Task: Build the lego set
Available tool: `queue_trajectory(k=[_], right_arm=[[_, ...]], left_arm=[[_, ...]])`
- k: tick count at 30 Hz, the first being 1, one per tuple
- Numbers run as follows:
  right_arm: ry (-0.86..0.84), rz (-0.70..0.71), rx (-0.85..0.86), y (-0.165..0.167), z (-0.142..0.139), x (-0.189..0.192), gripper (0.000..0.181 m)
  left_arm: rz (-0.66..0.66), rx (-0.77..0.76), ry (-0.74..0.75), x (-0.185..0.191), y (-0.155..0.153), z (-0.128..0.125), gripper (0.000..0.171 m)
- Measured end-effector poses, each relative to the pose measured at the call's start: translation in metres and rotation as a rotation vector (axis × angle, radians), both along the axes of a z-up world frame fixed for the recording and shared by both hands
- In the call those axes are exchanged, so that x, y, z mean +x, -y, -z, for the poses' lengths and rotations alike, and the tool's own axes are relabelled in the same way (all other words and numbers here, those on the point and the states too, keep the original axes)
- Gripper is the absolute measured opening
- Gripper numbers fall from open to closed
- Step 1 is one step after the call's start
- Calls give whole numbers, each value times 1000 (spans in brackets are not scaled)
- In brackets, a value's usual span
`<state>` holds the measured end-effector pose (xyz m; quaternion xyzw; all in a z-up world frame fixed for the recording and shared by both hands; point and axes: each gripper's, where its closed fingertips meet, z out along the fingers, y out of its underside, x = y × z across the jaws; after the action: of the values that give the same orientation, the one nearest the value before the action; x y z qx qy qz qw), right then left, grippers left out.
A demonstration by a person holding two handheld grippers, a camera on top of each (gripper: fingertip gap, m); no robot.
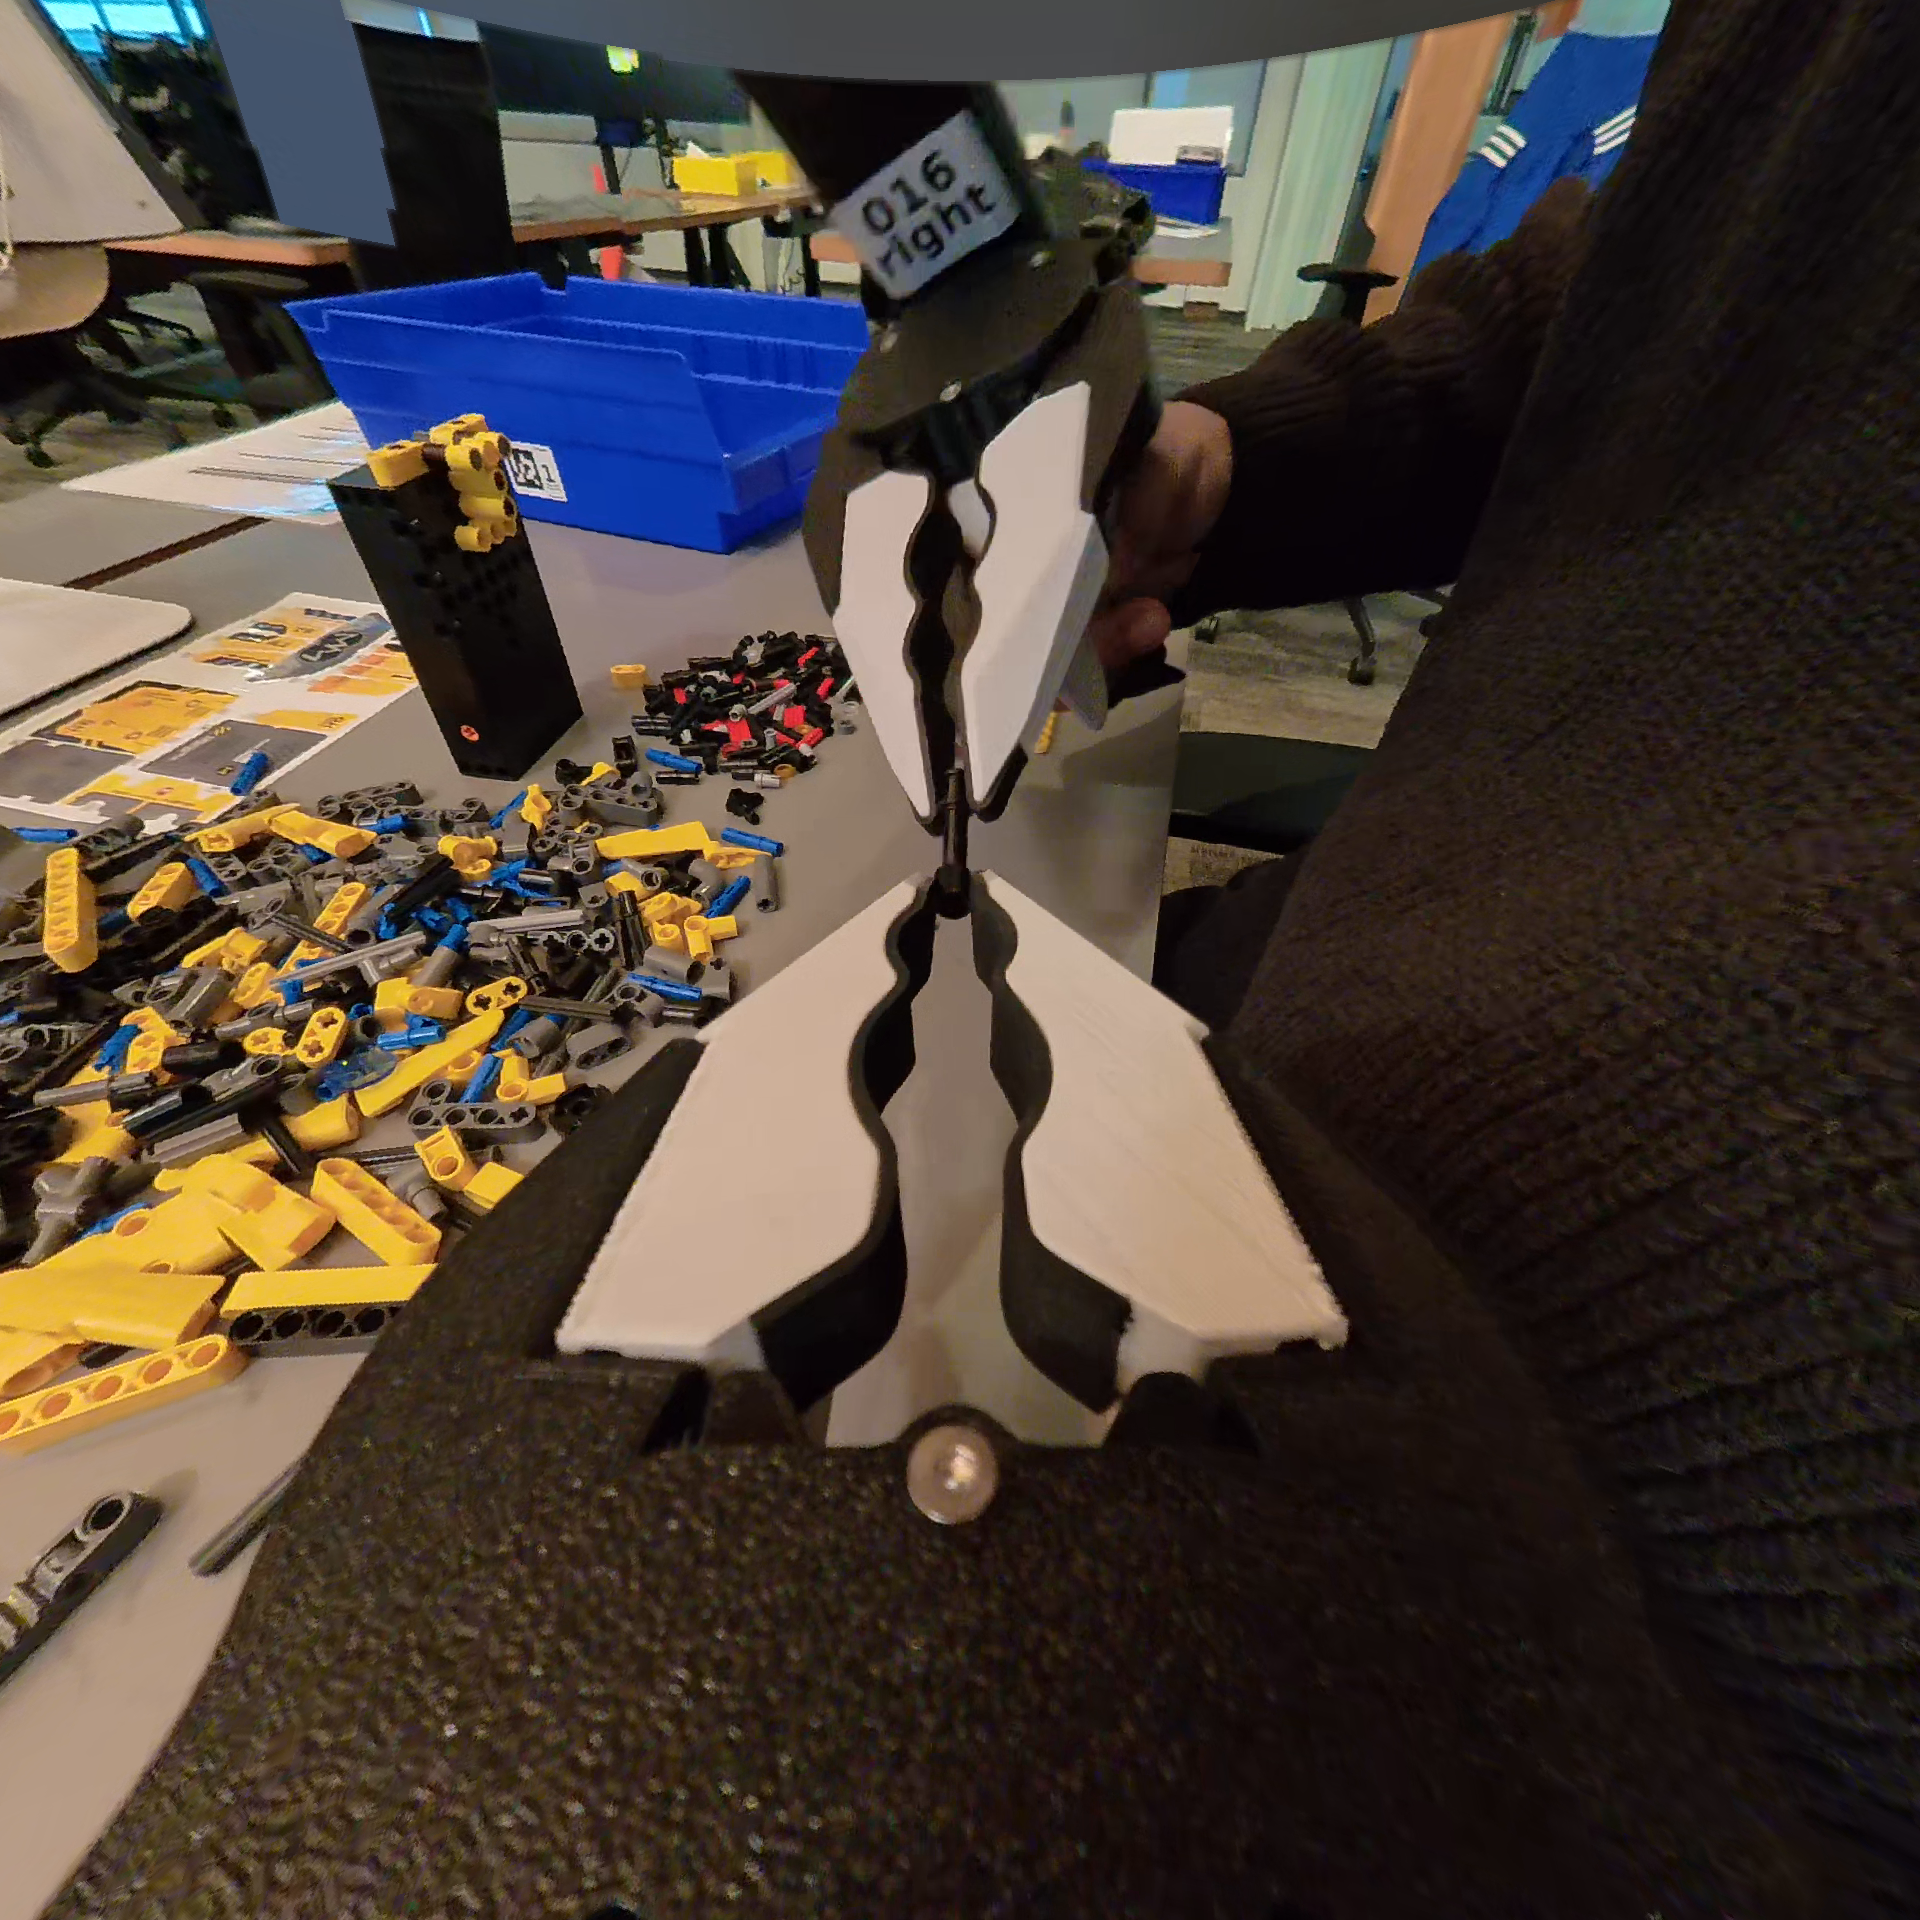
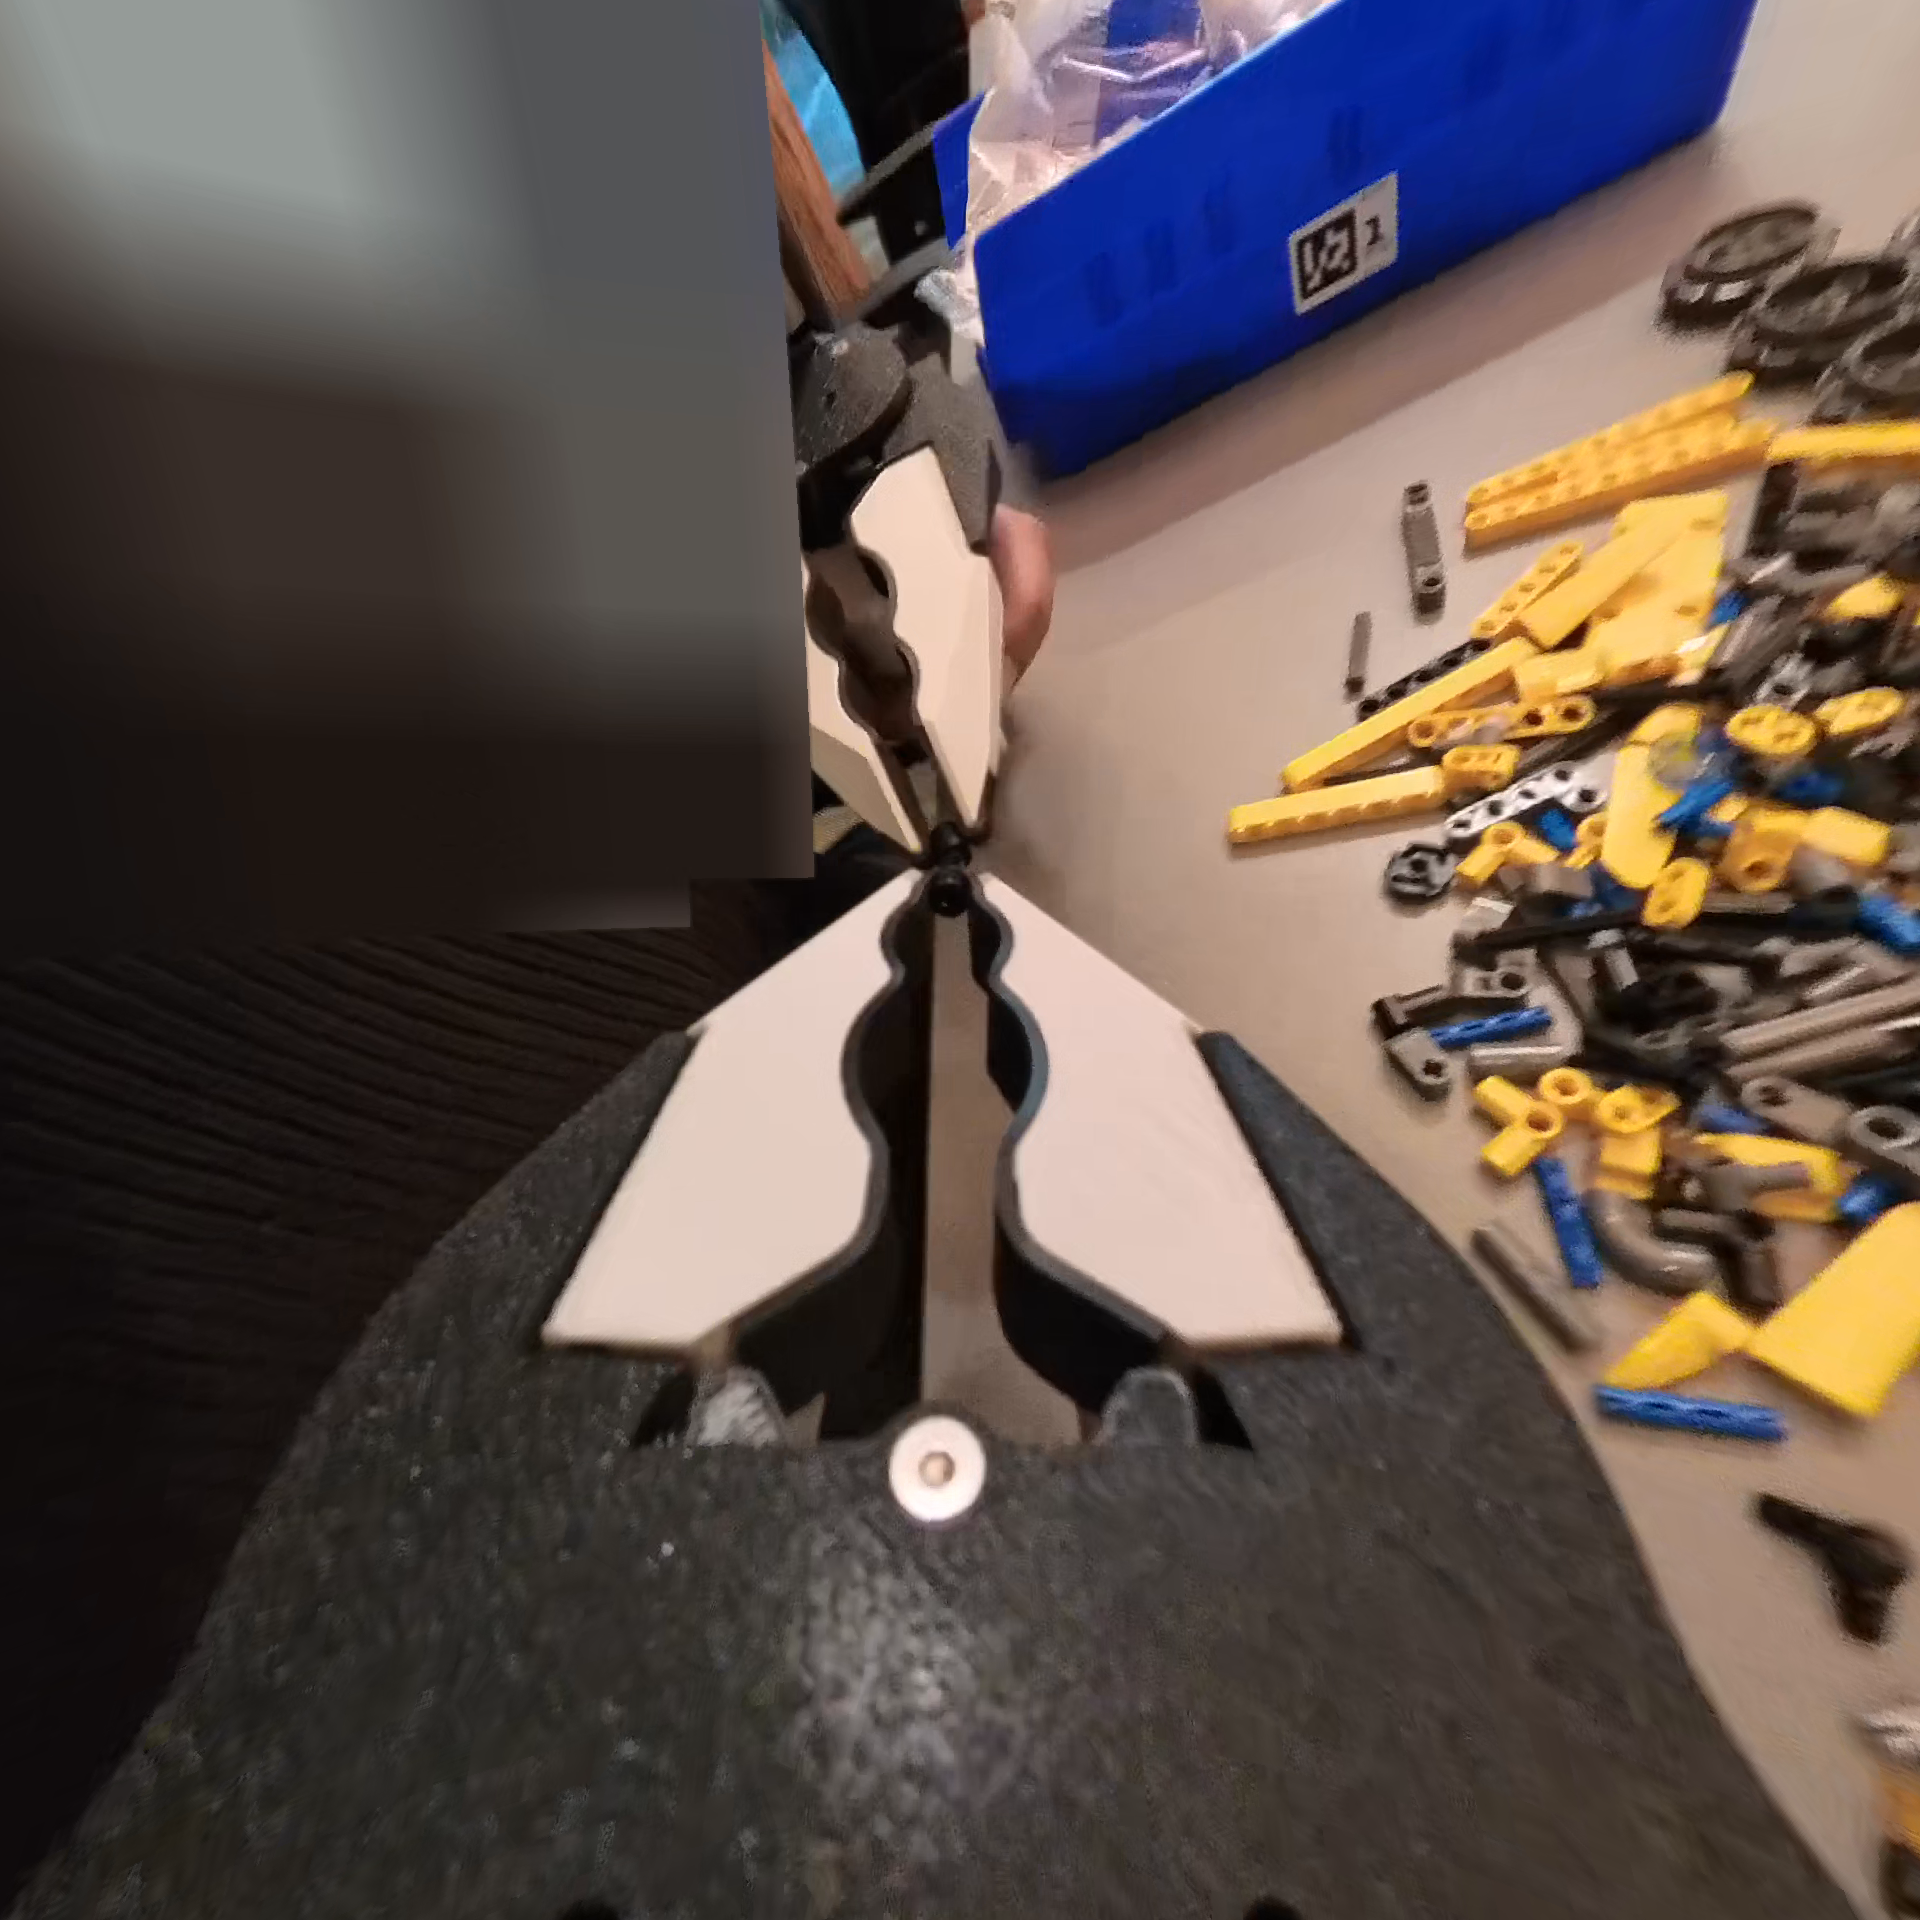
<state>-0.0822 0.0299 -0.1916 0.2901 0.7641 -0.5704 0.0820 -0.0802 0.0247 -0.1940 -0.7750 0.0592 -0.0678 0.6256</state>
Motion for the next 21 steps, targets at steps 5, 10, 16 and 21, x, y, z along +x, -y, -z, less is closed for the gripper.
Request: queue_trajectory(k=[5,10,16,21], right_arm=[[242,-2,-240,1,-8,0,5],[301,-4,-415,3,-22,-2,5],[202,22,-367,5,-23,-6,5],[-5,0,-65,2,-16,-5,4]], left_arm=[[9,67,34,1,2,-10,5],[14,148,121,0,4,-23,5],[-10,171,158,-6,5,-26,5],[-21,101,104,-6,3,-16,5]])
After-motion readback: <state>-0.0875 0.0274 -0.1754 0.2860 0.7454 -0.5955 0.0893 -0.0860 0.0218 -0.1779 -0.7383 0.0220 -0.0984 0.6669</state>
